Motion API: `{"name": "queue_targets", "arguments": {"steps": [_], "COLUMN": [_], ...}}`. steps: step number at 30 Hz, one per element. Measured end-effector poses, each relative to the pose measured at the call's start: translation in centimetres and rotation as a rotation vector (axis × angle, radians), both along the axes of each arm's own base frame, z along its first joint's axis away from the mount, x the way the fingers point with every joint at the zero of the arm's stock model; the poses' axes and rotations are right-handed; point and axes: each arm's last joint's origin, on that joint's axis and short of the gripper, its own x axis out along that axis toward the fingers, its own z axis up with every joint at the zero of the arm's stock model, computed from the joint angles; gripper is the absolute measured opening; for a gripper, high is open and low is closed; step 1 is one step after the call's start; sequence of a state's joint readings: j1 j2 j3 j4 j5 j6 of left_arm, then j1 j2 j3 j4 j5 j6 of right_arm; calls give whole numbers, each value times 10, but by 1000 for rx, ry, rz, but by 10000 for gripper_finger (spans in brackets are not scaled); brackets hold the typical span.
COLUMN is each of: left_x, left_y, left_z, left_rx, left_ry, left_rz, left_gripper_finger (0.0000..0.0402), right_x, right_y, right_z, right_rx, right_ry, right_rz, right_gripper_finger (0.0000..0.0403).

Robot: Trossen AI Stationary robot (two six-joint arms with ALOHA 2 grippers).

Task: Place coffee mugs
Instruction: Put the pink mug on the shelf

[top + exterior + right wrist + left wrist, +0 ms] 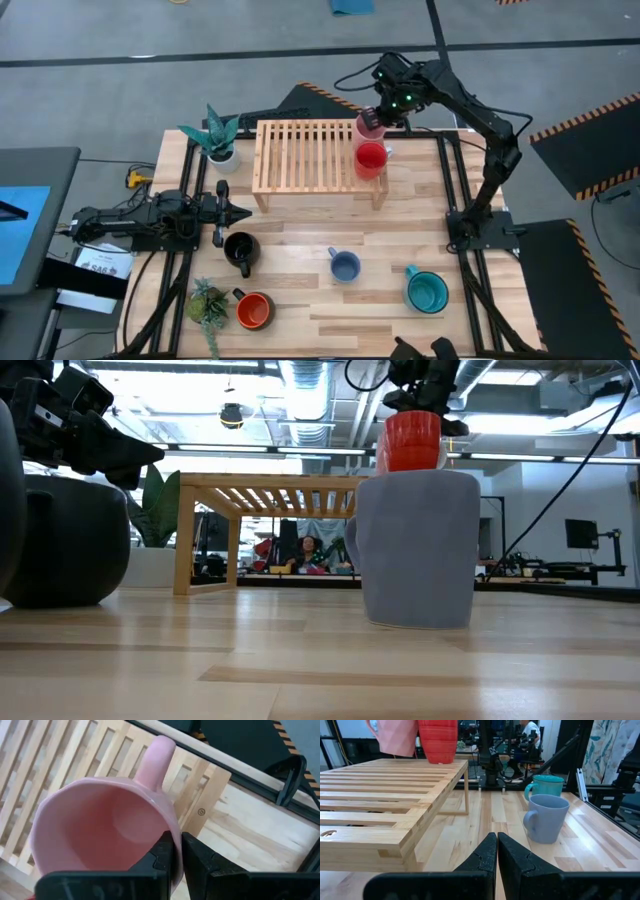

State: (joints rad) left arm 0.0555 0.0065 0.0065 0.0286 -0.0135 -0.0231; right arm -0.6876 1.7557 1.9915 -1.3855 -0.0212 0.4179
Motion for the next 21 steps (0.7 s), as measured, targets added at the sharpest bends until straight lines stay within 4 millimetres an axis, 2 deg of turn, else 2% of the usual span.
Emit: {"name": "queue_targets", "arguments": {"steps": [21], "left_x": [0], "left_y": [0], "left_z": [0], "left_rx": [0], "left_ry": [0], "left_rz": [0], "left_gripper_finger": [0], "right_x": [0], "right_y": [0], "right_z": [0], "right_rx": [-2], "right_ry": [-2], "right_rz": [5], "right_gripper_finger": [62]}}
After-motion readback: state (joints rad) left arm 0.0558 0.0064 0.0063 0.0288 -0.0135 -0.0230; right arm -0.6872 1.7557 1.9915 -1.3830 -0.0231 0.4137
